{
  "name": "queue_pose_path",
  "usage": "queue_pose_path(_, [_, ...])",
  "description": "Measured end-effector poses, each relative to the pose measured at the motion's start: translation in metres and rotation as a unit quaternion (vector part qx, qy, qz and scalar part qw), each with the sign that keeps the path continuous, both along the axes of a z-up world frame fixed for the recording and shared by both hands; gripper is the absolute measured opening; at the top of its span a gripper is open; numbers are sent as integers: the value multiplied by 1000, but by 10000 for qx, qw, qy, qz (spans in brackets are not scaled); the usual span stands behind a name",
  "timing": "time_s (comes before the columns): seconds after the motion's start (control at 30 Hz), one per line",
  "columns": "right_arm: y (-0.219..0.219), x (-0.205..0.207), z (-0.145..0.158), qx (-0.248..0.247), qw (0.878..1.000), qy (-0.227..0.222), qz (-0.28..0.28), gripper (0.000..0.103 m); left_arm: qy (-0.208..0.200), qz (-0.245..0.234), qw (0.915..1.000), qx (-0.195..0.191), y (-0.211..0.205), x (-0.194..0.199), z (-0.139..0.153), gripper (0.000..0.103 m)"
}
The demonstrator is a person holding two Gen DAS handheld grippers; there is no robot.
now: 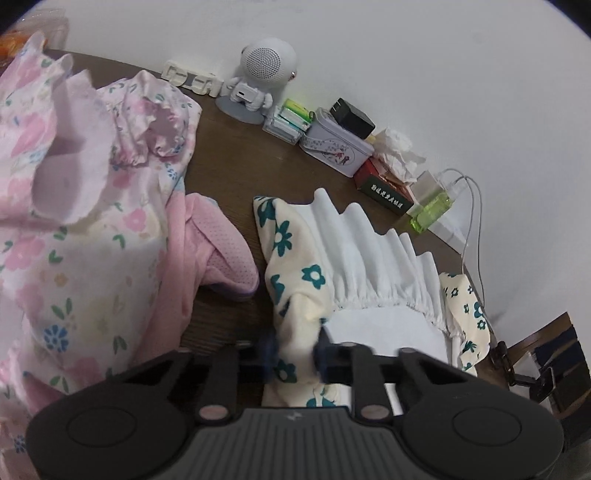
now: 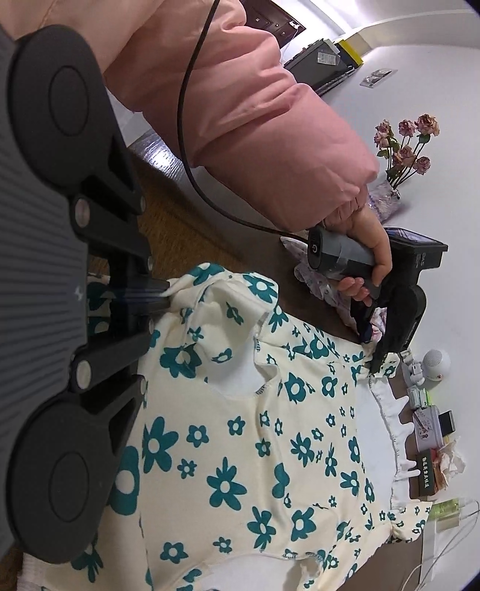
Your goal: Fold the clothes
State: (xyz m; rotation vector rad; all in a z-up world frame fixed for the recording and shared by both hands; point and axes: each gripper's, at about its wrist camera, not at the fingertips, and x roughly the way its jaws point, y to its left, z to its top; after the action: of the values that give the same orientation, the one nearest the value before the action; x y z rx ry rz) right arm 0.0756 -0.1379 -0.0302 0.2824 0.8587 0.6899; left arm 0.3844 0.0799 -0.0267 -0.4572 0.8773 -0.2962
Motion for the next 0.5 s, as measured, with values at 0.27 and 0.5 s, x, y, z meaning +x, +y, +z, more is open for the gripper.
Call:
queue_pose_path(0.27, [-25, -2, 4, 943, 9952, -48, -263, 2, -476, -234, 9946, 891, -37, -4, 53, 4])
queue_pose_path(0.5, [-77, -8, -13, 1884, 9784, 183, -835, 2, -1148, -968, 9478, 2813, -160, -1, 76, 5])
